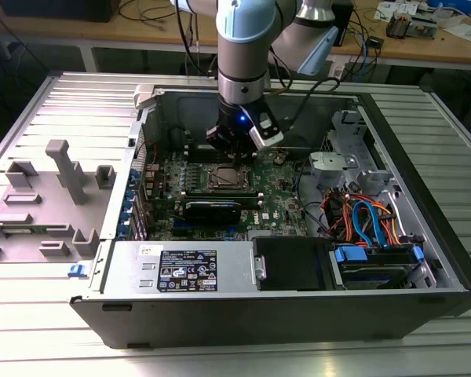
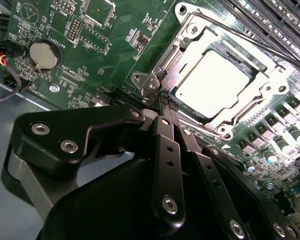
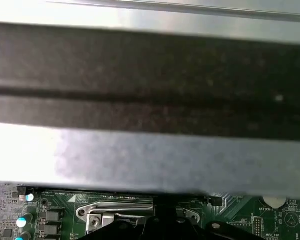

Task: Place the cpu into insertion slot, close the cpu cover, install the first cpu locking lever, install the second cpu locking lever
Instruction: 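Install the first cpu locking lever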

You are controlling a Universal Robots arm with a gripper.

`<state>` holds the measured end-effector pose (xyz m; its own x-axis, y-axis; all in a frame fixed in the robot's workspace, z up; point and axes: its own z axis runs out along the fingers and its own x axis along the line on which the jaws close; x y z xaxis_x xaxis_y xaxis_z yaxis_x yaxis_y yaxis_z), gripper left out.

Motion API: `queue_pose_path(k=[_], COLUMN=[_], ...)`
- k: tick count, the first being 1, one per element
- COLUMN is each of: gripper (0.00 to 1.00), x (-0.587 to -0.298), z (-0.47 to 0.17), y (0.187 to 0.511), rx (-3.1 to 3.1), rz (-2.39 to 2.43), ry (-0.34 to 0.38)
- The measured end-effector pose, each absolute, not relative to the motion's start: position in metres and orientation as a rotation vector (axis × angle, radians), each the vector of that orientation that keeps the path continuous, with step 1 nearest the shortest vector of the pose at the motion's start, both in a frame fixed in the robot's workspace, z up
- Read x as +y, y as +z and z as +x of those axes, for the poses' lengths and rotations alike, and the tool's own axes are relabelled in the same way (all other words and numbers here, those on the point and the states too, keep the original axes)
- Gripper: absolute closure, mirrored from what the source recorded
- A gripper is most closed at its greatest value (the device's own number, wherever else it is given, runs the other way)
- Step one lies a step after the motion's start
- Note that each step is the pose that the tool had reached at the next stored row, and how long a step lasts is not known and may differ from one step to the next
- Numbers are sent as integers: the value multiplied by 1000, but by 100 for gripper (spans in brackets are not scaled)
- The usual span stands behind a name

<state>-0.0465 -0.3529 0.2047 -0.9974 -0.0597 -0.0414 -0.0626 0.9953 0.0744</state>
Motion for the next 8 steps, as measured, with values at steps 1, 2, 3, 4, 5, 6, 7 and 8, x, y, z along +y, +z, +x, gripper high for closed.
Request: queue_pose_path(k=[1,2,3,4,5,6,7,8], gripper=[89,89,89,89,89,89,89,89], x=[-353,-353,-353,-353,-353,-353,-353,-353], z=[-47,-47,-47,-47,-47,-47,-47,-46], y=[204,204,203,203,203,203,203,203], rx=[3099,3099,3099,3098,3098,3098,3098,3098], rz=[-95,-95,-95,-95,-95,-95,-95,-95], ry=[117,117,118,118,118,118,118,118])
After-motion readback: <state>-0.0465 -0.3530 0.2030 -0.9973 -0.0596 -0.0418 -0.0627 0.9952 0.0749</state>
